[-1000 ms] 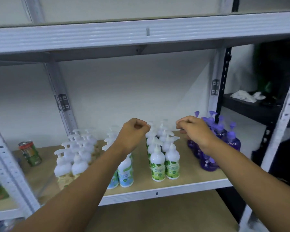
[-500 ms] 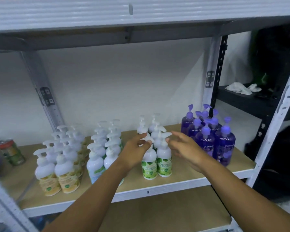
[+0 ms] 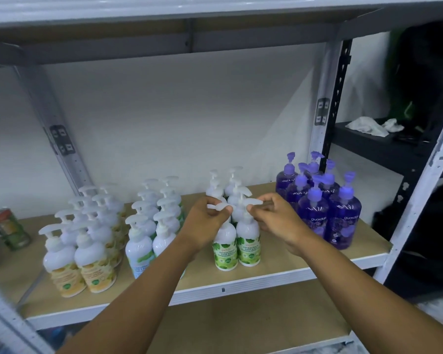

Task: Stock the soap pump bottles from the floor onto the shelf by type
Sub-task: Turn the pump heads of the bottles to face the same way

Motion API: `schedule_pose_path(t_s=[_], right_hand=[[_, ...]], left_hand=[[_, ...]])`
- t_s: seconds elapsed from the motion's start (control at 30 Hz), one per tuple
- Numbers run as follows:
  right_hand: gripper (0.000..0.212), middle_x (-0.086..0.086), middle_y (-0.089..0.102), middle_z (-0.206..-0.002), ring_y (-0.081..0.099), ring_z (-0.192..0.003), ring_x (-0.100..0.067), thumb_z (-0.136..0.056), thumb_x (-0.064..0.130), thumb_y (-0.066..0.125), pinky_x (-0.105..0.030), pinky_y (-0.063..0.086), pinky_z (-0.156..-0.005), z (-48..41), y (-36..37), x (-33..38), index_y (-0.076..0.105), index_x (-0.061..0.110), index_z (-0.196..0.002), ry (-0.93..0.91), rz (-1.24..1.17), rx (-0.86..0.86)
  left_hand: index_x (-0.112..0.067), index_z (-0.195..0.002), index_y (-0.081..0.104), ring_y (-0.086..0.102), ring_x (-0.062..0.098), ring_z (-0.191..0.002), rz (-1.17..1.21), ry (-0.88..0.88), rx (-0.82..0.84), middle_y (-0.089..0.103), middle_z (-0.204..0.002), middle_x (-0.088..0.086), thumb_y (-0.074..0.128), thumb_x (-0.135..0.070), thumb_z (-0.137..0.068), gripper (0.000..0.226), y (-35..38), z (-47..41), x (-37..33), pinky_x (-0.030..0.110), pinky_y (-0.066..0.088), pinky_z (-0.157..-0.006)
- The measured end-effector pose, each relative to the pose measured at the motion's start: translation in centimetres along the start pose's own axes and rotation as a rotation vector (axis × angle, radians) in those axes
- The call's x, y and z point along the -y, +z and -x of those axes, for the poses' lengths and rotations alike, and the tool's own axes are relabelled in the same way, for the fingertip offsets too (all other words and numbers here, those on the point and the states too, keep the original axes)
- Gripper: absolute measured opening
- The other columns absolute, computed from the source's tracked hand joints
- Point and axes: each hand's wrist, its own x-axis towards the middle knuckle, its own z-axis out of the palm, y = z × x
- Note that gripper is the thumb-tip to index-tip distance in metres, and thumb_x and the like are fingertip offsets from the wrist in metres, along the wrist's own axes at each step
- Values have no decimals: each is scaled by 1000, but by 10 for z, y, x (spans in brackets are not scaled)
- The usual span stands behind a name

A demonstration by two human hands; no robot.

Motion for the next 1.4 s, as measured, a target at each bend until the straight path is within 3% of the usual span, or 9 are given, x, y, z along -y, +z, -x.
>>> schedule_pose_path(t_s=[0.17,0.53,0.7,0.77,0.93,1.13,1.4], right_hand=[[32,-1,68,-112,66,-109,-17,-84,37,76,-46,53,-100,-1,-2,-1,57,27,-108,-2,-3,13],[28,-1,68,-111,66,-108,-17,-87,33,75,-46,53,-100,3,-2,5,58,24,-108,17,1,16],[34,2,65,-117,61,-112,-14,-86,38,76,-44,52,-100,-2,-9,19,62,20,-111,81,-70,25],[33,1,65,-119,60,-113,-16,-88,36,73,-41,50,-98,-9,-14,25,62,17,-113,110,-127,25],[12,0,75,-110,66,-110,-18,-93,27,68,-38,49,-93,-28,-16,32,71,20,-102,147,-167,89],[19,-6,73,-117,63,-118,-24,-89,22,71,-42,50,-98,-50,-15,27,74,18,-107,203,-141,146],[23,-9,73,-115,67,-115,-26,-90,18,72,-42,55,-96,-57,-14,22,70,15,-113,186,-134,186]], left_hand=[[-25,-102,53,66,22,-98,-26,-14,-46,66,-105,5,73,-38,-90,27,6,-2,-3,49,57,-84],[-28,-99,49,65,18,-97,-55,13,-107,68,-100,0,70,-40,-91,26,13,-1,1,44,55,-89],[-22,-123,49,60,14,-111,-41,29,-166,60,-121,-2,75,-49,-84,54,8,-8,-3,41,54,-97],[-17,-129,49,60,14,-109,-36,24,-195,59,-123,0,74,-47,-85,59,5,-15,-9,40,54,-95],[-12,-132,50,62,4,-87,-46,-36,-139,62,-122,3,71,-38,-90,53,1,-31,-12,28,52,-76],[-12,-122,56,67,10,-86,-1,-88,-131,70,-94,-5,71,-30,-90,40,4,-47,-11,36,58,-79],[-17,-113,63,65,21,-77,-52,-133,-113,66,-104,4,72,-31,-88,30,-2,-56,-13,47,61,-85]])
